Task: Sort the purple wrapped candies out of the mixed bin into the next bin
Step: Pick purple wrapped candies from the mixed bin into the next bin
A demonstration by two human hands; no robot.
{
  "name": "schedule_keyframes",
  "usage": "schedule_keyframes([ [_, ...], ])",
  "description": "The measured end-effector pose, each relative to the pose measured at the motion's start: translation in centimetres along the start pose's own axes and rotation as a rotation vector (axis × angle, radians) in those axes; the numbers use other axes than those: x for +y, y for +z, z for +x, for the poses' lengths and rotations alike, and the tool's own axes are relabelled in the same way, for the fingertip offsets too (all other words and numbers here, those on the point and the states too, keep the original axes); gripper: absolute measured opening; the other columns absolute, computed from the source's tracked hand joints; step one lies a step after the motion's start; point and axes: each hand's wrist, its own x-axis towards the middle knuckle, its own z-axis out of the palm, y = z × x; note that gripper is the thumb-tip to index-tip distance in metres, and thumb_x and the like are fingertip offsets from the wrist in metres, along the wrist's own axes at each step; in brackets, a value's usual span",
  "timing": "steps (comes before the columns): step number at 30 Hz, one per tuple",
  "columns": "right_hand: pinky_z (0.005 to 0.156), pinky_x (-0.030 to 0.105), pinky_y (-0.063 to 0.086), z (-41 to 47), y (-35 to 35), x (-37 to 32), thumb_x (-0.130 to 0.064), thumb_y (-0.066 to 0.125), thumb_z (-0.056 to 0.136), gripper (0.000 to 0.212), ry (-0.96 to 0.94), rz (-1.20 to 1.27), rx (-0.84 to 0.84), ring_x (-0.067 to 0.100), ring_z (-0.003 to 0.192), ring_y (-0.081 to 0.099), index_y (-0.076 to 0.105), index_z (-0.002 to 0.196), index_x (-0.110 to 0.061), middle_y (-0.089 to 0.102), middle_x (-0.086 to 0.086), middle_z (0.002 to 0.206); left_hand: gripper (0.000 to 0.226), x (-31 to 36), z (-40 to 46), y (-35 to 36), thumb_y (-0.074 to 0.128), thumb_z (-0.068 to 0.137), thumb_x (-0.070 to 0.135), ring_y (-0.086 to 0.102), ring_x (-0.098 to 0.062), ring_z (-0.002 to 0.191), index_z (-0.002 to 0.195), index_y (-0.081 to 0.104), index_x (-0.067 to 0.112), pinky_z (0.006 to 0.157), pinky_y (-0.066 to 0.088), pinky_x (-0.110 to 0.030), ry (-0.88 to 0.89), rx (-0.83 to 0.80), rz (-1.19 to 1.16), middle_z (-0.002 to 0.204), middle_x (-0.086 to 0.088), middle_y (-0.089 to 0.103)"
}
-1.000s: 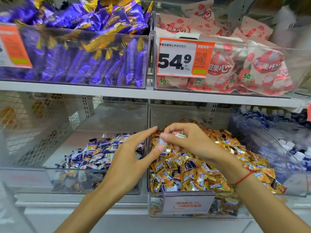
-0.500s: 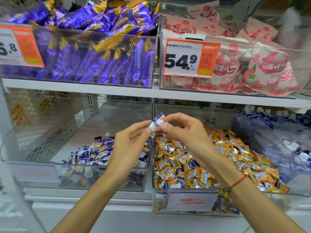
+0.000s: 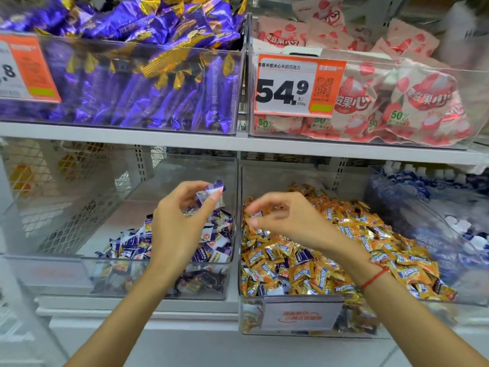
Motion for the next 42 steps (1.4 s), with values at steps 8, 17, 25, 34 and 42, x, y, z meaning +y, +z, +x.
schedule_keyframes([
  [8,0.063,0.002,0.037,0.8,1.8,4.3,-0.015,0.075,0.082,0.053,0.045,-0.618,-0.573,-0.018,0.074,0.049,0.057,0.132,-0.019,0.059,-0.002,0.116,0.065,-2.9,1.1,-3.5,0.056,0.082,0.054,0.023,0.020,0.128,0.143,0.033,0.046,0.097,0.023,0.000,0.015,-0.766,0.366,0.146,0.031,0.028],
  [17,0.082,0.034,0.054,0.5,1.0,4.9,-0.024,0.062,0.094,0.019,0.012,-0.546,-0.374,0.013,0.084,0.066,0.073,0.108,-0.018,0.074,-0.001,0.098,0.058,-4.0,1.7,-2.4,0.067,0.080,0.052,0.049,-0.014,0.125,0.134,0.049,0.038,0.097,0.044,-0.036,0.112,-0.471,0.622,0.137,0.012,0.051],
  [25,0.060,0.014,0.051,-1.3,-2.6,2.3,-0.020,0.066,0.088,0.018,0.213,0.211,-0.014,0.004,0.070,0.069,0.068,0.105,-0.016,0.075,-0.001,0.083,0.060,-1.5,1.0,0.0,0.054,0.090,0.051,0.037,-0.015,0.134,0.144,0.040,0.031,0.106,0.036,-0.037,0.171,-0.223,0.554,0.146,0.009,0.043],
  [34,0.064,0.014,0.053,-1.9,-2.9,-0.3,-0.029,0.069,0.079,0.026,0.124,0.474,0.058,0.009,0.083,0.071,0.072,0.102,-0.017,0.076,0.000,0.093,0.021,3.1,-2.2,3.1,0.064,0.084,0.036,0.065,-0.008,0.087,0.105,0.065,0.037,0.069,0.049,-0.017,0.227,-0.276,-0.026,0.091,0.017,0.070],
  [42,0.080,0.027,0.049,-1.6,-3.4,5.9,-0.035,0.074,0.083,0.030,0.203,-0.885,-0.306,0.006,0.090,0.055,0.070,0.111,-0.026,0.064,-0.012,0.102,0.015,1.8,-1.6,2.2,0.068,0.087,0.026,0.064,-0.001,0.086,0.098,0.066,0.036,0.065,0.051,-0.024,0.121,-0.260,0.014,0.091,0.016,0.070],
])
